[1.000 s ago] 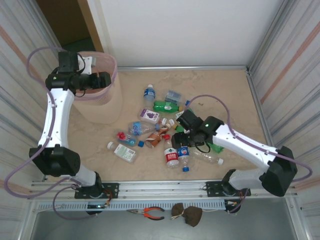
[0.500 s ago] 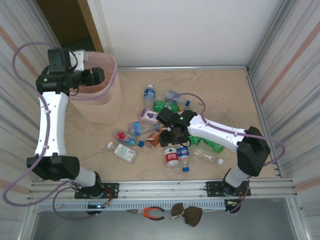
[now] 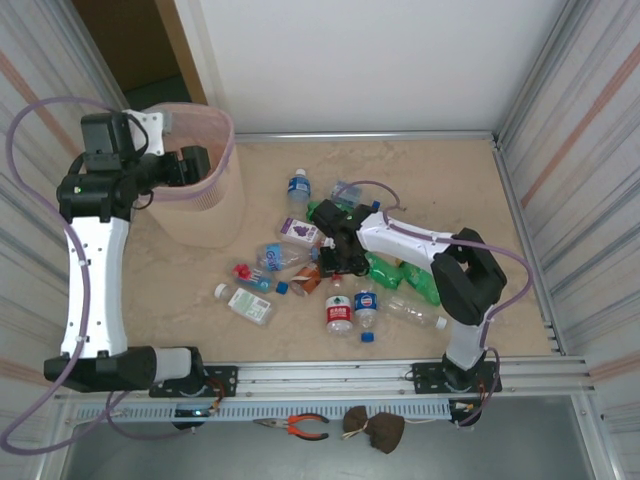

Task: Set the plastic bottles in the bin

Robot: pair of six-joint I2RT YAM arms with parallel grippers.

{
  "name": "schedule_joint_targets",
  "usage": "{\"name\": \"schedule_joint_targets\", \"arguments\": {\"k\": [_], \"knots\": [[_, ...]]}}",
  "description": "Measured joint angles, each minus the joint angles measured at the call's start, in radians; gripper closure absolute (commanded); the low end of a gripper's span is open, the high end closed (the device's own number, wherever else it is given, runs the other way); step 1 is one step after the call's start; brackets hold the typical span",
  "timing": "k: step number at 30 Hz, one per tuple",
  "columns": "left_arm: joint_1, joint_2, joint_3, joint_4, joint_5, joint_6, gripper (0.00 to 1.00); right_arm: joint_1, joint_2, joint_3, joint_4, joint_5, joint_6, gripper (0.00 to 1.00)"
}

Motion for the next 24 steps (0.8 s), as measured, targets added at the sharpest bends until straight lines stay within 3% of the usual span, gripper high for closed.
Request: {"name": "schedule_joint_targets", "arguments": {"k": [24], "knots": [[-0.115, -0.024, -0.086, 0.010, 0.001, -0.041, 0.20, 0.000, 0.101, 0.028, 0.011, -0.023, -0.013, 0.52]]}}
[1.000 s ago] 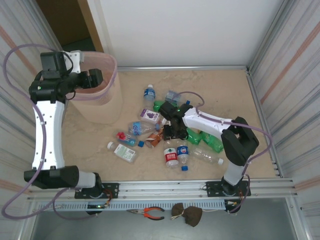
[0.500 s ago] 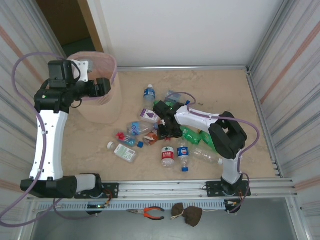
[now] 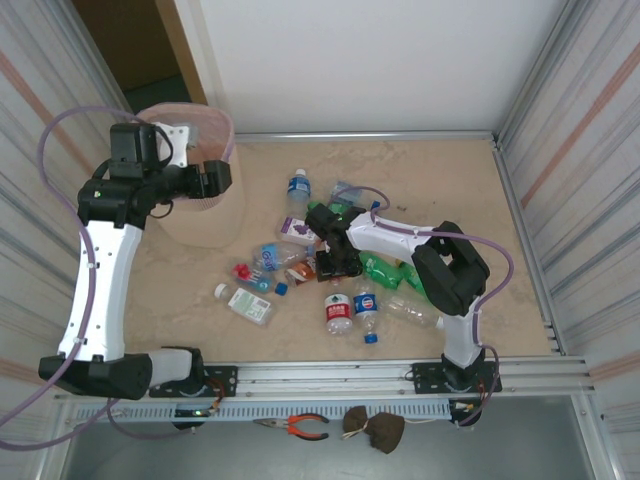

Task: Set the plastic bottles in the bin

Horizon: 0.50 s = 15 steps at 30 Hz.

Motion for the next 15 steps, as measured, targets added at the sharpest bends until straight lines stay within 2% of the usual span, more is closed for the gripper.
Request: {"name": "schedule_joint_targets", "arguments": {"k": [9, 15], "knots": [[-0.002, 0.000, -0.019, 0.022, 0.000, -0.014, 0.20, 0.000, 0.003, 0.000, 0.009, 0.000, 0.003, 0.54], [-0.008, -0.002, -0.019, 0.022, 0.001, -0.014, 0.20, 0.000, 0.021, 0.000, 0.014, 0.000, 0.003, 0.58]]}}
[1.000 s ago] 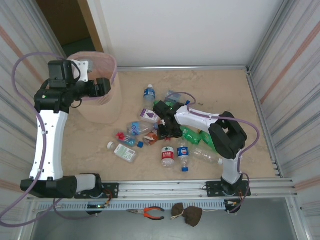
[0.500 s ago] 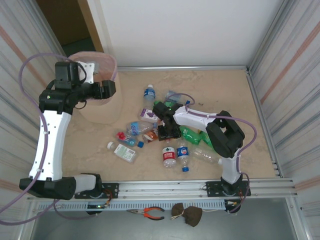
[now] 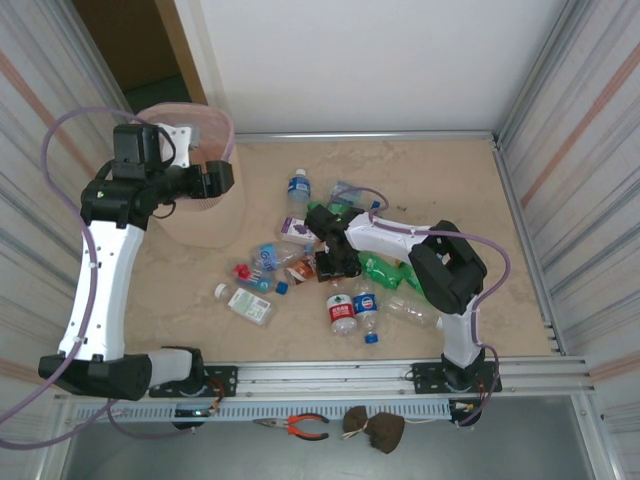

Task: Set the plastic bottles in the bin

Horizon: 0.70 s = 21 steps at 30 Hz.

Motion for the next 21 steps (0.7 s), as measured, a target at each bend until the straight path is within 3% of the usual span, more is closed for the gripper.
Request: {"name": "schedule_joint_targets", "arguments": {"k": [13, 21], "knots": [[-0.005, -0.006, 0.000, 0.003, 0.004, -0.004, 0.20, 0.001, -0.005, 0.001, -0.005, 0.012, 0.000, 0.65], [-0.065, -0.007, -0.055, 0.107, 0.067, -0.012, 0.21, 0.000, -0.172, 0.008, -0.010, 0.053, 0.000, 0.64]]}}
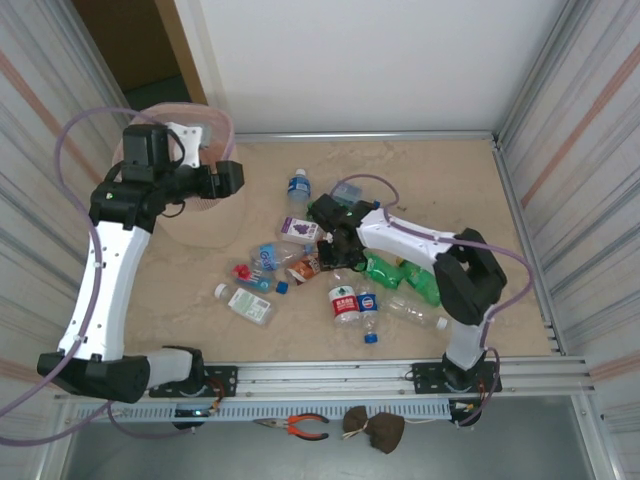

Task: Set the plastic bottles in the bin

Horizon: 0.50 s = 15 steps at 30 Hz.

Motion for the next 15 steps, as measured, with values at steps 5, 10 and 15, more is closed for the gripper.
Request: {"name": "schedule_joint_targets", "arguments": {"k": [5, 10, 15], "knots": [[-0.079, 0.000, -0.044, 0.100, 0.047, 0.002, 0.21, -0.018, -0.194, 0.000, 0.057, 0.007, -0.007, 0.61], [-0.172, 0.000, -0.098, 0.231, 0.128, 0.021, 0.19, -0.062, -0.397, -0.027, 0.174, 0.003, -0.031, 0.61], [-0.249, 0.000, -0.171, 0.386, 0.246, 0.049, 0.19, -0.104, -0.544, -0.060, 0.274, 0.003, -0.077, 0.63]]}}
